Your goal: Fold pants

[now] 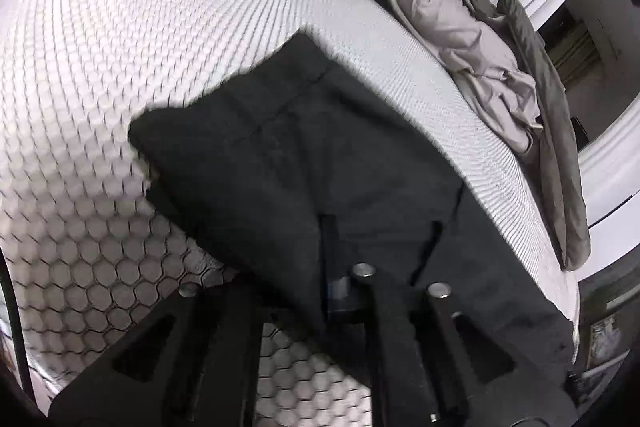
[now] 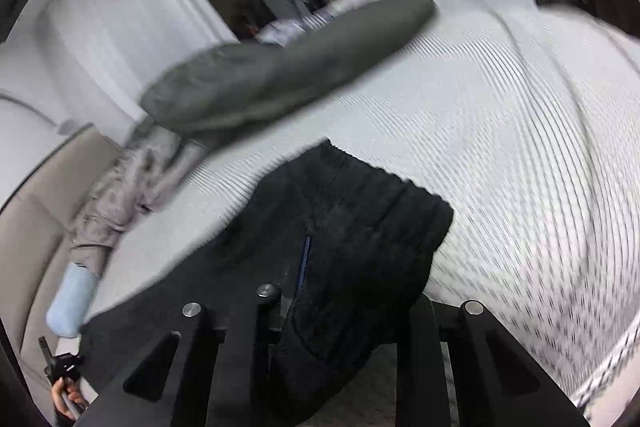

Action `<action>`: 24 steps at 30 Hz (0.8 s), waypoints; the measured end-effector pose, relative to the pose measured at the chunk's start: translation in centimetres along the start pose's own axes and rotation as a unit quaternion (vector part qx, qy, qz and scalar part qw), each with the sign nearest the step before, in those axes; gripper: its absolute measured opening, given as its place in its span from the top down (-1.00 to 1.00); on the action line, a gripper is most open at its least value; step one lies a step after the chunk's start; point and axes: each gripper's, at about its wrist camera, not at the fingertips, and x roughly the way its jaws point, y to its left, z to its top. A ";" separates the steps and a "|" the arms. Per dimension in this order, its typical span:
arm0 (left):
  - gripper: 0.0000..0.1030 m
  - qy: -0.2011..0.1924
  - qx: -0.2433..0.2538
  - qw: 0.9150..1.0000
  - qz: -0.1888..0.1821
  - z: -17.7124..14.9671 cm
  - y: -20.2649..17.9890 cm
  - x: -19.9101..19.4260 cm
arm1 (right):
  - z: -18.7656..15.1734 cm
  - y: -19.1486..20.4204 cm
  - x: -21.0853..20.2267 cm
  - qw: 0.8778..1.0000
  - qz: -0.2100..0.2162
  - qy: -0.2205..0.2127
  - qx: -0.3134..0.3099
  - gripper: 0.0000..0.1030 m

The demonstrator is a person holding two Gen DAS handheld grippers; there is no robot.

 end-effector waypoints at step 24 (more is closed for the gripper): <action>-0.98 0.020 0.310 0.947 -0.077 -15.2 -20.3 -8.4 | -7.4 20.7 -0.7 0.960 0.042 0.064 -0.269 -0.89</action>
